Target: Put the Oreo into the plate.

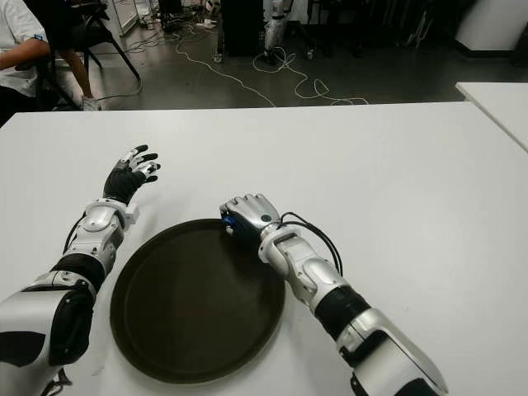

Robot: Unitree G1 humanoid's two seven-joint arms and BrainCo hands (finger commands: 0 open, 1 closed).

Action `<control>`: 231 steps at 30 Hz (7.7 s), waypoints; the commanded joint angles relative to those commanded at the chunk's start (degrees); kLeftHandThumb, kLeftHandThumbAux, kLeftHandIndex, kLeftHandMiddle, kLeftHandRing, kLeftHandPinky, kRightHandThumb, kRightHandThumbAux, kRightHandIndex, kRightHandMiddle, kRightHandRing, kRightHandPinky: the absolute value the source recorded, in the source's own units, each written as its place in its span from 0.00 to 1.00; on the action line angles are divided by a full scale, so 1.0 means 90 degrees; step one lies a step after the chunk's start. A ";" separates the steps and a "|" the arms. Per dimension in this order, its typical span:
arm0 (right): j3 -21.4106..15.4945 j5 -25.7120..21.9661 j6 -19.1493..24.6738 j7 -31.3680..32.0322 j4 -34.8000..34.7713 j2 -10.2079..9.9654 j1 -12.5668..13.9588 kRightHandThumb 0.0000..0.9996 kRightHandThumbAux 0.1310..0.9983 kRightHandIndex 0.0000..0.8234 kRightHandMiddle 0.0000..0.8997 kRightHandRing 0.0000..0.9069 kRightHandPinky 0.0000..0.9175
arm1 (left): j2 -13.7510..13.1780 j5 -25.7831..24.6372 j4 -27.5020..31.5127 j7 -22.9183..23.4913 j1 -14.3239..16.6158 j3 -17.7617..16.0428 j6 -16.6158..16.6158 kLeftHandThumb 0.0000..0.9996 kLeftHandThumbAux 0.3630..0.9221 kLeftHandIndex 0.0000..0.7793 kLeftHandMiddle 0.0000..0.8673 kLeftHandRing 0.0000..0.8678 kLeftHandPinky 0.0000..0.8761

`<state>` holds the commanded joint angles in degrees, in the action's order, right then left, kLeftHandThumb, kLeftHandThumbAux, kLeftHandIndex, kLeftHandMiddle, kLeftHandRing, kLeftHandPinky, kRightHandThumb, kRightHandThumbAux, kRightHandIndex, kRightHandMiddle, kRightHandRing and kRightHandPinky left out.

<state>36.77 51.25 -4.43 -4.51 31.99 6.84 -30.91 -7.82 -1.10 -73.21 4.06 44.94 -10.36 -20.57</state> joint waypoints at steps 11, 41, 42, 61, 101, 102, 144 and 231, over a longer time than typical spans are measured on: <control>-0.0018 0.0038 0.0319 0.0553 -0.1178 0.0148 0.0267 0.70 0.69 0.52 0.82 0.83 0.82 | 0.0006 -0.0061 0.0000 0.0089 0.0008 -0.0044 -0.0007 0.03 0.59 0.17 0.24 0.26 0.26; 0.0219 -0.0074 -0.0751 0.1495 -0.1902 0.0658 0.0334 0.70 0.69 0.52 0.82 0.83 0.82 | 0.0006 -0.0030 -0.0021 0.0049 0.0015 -0.0049 -0.0020 0.04 0.63 0.17 0.25 0.25 0.27; 0.0220 -0.0084 -0.0805 0.1526 -0.1885 0.0665 0.0310 0.70 0.69 0.52 0.83 0.83 0.82 | 0.0008 -0.0033 -0.0021 0.0043 0.0015 -0.0053 -0.0017 0.04 0.63 0.17 0.25 0.25 0.27; 0.0176 -0.0165 -0.1188 0.1514 -0.1383 0.0645 0.0077 0.69 0.69 0.52 0.81 0.81 0.79 | 0.0009 0.0018 -0.0012 -0.0029 0.0019 -0.0017 -0.0014 0.02 0.55 0.16 0.24 0.25 0.25; -0.0573 -0.2572 -0.3923 0.1859 0.1317 -0.0005 -0.0302 0.68 0.69 0.52 0.69 0.69 0.62 | 0.0007 -0.0023 -0.0016 0.0041 0.0014 -0.0042 -0.0006 0.05 0.63 0.18 0.26 0.26 0.28; -0.0605 -0.2646 -0.3946 0.1885 0.1343 -0.0031 -0.0283 0.69 0.69 0.52 0.70 0.70 0.62 | 0.0009 -0.0028 -0.0017 0.0044 0.0015 -0.0046 0.0000 0.05 0.62 0.18 0.26 0.26 0.27; -0.0774 -0.2769 -0.4298 0.1910 0.1777 -0.0259 -0.0328 0.68 0.70 0.50 0.53 0.50 0.44 | 0.0018 0.0000 -0.0019 0.0031 0.0022 -0.0024 -0.0011 0.01 0.61 0.17 0.24 0.25 0.27; -0.1560 -0.2007 -0.4453 -0.0084 0.2204 0.1210 -0.0820 0.00 0.22 0.00 0.04 0.02 0.03 | 0.0041 -0.0008 -0.0038 -0.0013 0.0105 -0.0099 0.0204 0.03 0.65 0.17 0.26 0.26 0.28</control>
<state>22.73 33.19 -44.51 -5.26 51.83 17.74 -38.29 -7.46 -1.18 -73.55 3.94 45.89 -11.25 -18.73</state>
